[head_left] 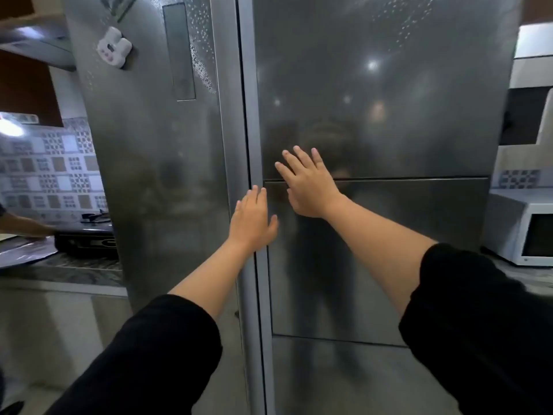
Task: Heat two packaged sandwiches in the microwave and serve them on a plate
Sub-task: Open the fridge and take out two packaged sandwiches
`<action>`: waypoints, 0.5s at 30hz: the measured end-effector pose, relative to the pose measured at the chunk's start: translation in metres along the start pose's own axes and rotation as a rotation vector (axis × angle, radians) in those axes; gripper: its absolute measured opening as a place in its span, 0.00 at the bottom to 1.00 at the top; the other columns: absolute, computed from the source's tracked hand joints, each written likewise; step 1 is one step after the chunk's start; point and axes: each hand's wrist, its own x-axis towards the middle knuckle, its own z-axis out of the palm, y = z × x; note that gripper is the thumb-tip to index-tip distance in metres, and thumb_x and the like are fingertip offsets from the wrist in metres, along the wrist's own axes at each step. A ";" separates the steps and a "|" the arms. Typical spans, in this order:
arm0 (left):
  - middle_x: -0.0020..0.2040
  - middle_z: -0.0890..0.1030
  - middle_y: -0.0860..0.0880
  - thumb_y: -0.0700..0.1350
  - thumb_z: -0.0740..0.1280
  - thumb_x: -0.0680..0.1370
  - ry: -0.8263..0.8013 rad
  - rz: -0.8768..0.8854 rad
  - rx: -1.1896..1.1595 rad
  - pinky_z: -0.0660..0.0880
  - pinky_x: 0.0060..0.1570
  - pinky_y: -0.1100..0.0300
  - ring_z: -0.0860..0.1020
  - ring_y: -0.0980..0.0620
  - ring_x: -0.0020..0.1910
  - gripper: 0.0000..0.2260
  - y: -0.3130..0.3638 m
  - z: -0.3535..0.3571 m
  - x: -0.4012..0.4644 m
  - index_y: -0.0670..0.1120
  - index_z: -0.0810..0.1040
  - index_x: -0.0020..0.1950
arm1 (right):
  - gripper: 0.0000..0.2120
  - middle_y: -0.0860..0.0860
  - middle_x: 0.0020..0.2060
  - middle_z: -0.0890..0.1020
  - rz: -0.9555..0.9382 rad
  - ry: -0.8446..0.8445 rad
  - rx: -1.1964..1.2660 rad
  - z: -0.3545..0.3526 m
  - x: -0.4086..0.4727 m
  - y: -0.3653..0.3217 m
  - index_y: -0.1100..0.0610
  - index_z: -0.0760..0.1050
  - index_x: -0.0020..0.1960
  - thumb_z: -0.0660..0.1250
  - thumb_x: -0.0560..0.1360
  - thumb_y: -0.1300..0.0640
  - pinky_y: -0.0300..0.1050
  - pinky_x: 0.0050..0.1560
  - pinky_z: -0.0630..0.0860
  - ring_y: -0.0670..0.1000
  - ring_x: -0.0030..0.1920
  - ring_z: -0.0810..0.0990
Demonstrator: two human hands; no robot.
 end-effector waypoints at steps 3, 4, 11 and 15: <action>0.74 0.62 0.40 0.49 0.63 0.78 0.020 -0.053 -0.117 0.62 0.71 0.48 0.61 0.42 0.73 0.30 -0.022 0.009 0.014 0.39 0.56 0.75 | 0.31 0.58 0.77 0.54 -0.092 -0.047 -0.093 0.012 0.030 -0.018 0.56 0.54 0.77 0.60 0.76 0.54 0.62 0.73 0.44 0.60 0.77 0.47; 0.73 0.63 0.41 0.50 0.63 0.78 0.006 -0.060 -0.146 0.65 0.68 0.49 0.63 0.42 0.72 0.30 -0.027 0.012 0.017 0.39 0.56 0.75 | 0.31 0.58 0.77 0.53 -0.118 -0.063 -0.105 0.015 0.039 -0.024 0.55 0.54 0.77 0.60 0.77 0.53 0.63 0.73 0.43 0.60 0.77 0.46; 0.60 0.76 0.46 0.50 0.67 0.75 -0.115 -0.084 -0.412 0.76 0.54 0.49 0.75 0.45 0.59 0.25 -0.045 0.052 0.048 0.46 0.64 0.69 | 0.22 0.56 0.76 0.56 -0.221 -0.189 -0.286 0.033 0.090 -0.024 0.53 0.65 0.72 0.56 0.79 0.49 0.67 0.71 0.39 0.58 0.77 0.43; 0.57 0.78 0.46 0.49 0.67 0.76 -0.186 -0.184 -0.554 0.76 0.54 0.51 0.77 0.46 0.57 0.20 -0.049 0.072 0.055 0.45 0.67 0.65 | 0.21 0.55 0.75 0.60 -0.259 -0.201 -0.318 0.040 0.099 -0.021 0.54 0.67 0.70 0.54 0.79 0.50 0.68 0.71 0.41 0.57 0.77 0.46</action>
